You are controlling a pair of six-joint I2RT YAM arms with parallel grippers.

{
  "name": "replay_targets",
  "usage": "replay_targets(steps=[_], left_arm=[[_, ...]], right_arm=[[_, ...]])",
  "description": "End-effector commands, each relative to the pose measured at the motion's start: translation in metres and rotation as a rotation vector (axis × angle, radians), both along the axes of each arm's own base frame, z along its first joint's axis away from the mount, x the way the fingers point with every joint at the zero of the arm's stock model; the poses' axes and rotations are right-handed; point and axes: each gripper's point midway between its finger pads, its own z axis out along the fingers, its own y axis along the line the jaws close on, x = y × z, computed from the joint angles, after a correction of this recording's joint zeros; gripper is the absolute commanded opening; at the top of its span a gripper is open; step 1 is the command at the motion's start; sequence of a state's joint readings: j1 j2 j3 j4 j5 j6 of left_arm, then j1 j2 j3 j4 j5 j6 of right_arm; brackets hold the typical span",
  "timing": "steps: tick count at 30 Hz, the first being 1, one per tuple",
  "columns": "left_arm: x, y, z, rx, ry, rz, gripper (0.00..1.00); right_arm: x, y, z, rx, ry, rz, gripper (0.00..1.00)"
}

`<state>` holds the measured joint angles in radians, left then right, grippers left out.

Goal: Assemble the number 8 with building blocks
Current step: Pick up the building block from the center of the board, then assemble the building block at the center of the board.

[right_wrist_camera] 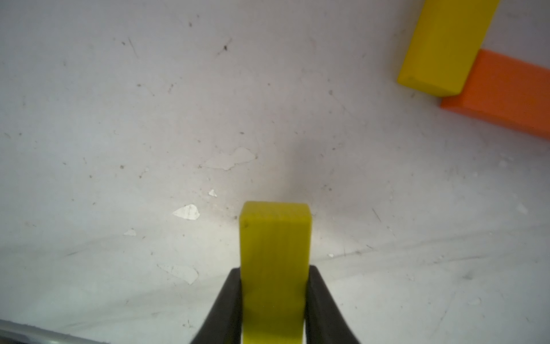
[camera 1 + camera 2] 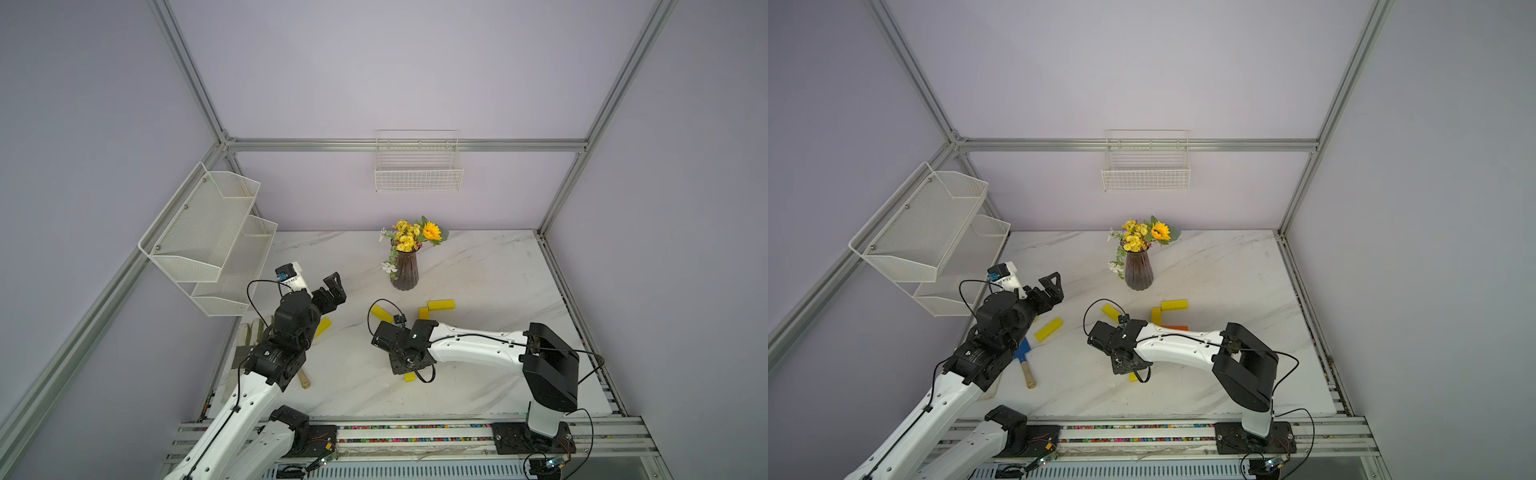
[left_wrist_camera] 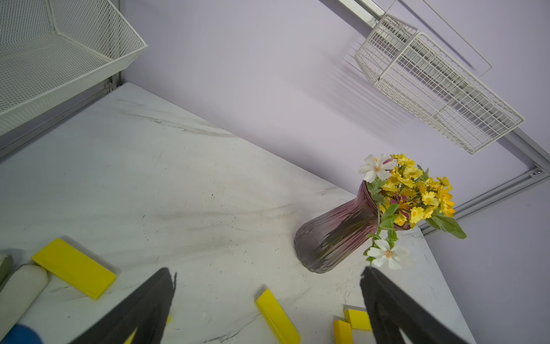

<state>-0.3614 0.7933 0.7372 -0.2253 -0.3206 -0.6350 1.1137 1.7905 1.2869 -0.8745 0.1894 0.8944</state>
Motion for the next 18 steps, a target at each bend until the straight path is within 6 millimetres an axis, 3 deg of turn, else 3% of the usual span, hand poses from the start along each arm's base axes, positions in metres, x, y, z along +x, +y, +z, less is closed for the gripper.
replay_targets(steps=[1,8,13,18], left_arm=[[0.004,-0.003,0.016,-0.016,-0.052,-0.008,1.0],[0.008,-0.006,0.014,-0.017,-0.05,-0.015,1.0],[0.011,-0.009,0.012,-0.015,-0.042,-0.025,1.0],[0.011,-0.008,0.01,-0.016,-0.041,-0.023,1.0]], right_arm=[[0.0,-0.028,0.005,-0.002,0.002,-0.164,0.04],[-0.005,-0.057,-0.003,0.039,0.029,-0.306,0.04],[0.004,-0.063,-0.013,0.035,0.035,-0.312,0.05],[0.018,-0.057,-0.02,0.053,0.028,-0.276,0.05]])
